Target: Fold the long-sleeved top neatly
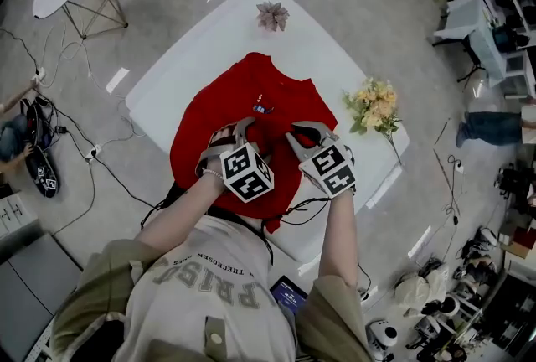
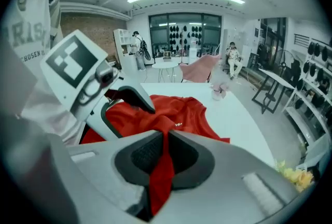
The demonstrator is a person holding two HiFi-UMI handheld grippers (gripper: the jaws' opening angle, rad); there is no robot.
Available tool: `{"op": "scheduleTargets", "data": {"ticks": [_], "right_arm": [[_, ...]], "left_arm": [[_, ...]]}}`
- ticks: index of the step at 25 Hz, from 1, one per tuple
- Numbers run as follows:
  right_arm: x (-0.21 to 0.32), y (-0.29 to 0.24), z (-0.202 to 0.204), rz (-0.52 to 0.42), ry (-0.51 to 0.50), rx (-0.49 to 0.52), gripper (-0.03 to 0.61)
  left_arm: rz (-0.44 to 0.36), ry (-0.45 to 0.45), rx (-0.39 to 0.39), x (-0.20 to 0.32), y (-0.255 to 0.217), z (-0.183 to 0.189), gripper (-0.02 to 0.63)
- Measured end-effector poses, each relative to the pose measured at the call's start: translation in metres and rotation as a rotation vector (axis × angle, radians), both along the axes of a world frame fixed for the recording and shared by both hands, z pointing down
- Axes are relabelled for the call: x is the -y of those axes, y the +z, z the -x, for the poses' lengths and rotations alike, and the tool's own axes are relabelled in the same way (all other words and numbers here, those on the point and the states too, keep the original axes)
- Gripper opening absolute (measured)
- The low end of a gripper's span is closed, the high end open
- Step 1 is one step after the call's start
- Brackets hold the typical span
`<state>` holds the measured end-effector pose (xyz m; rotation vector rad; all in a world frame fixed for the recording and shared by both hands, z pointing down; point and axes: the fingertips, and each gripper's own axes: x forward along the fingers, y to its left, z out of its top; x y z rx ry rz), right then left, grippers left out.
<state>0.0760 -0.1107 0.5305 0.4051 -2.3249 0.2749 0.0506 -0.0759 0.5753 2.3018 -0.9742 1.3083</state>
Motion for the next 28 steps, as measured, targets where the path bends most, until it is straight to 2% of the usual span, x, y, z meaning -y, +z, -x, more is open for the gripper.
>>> {"op": "scheduleTargets", "data": {"ticks": [4, 9, 11, 15, 16, 21, 26, 28], "right_arm": [[0.006, -0.026, -0.006, -0.022, 0.037, 0.072, 0.026], [0.000, -0.047, -0.012, -0.025, 0.037, 0.113, 0.026], [-0.002, -0.053, -0.014, -0.028, 0.033, 0.119, 0.026], [-0.006, -0.065, -0.012, -0.057, 0.032, 0.116, 0.026], [-0.008, -0.067, -0.011, -0.074, 0.028, 0.100, 0.026], [-0.035, -0.062, 0.018, -0.106, -0.036, 0.016, 0.026], [-0.081, -0.020, 0.073, -0.074, -0.078, -0.032, 0.026], [-0.095, 0.002, 0.090, -0.063, -0.072, -0.062, 0.026]], "left_arm": [[-0.054, -0.080, 0.003, 0.017, 0.002, -0.013, 0.370], [-0.066, -0.126, -0.033, 0.022, 0.006, -0.026, 0.363], [-0.091, -0.126, -0.047, 0.023, 0.001, -0.029, 0.303], [-0.169, -0.076, -0.044, 0.019, -0.019, -0.022, 0.092], [-0.186, -0.052, -0.033, 0.016, -0.025, -0.015, 0.081], [-0.193, 0.097, 0.073, -0.019, -0.048, 0.053, 0.071], [-0.167, 0.234, 0.309, -0.059, -0.039, 0.127, 0.072], [-0.145, 0.273, 0.362, -0.074, -0.021, 0.145, 0.072]]}}
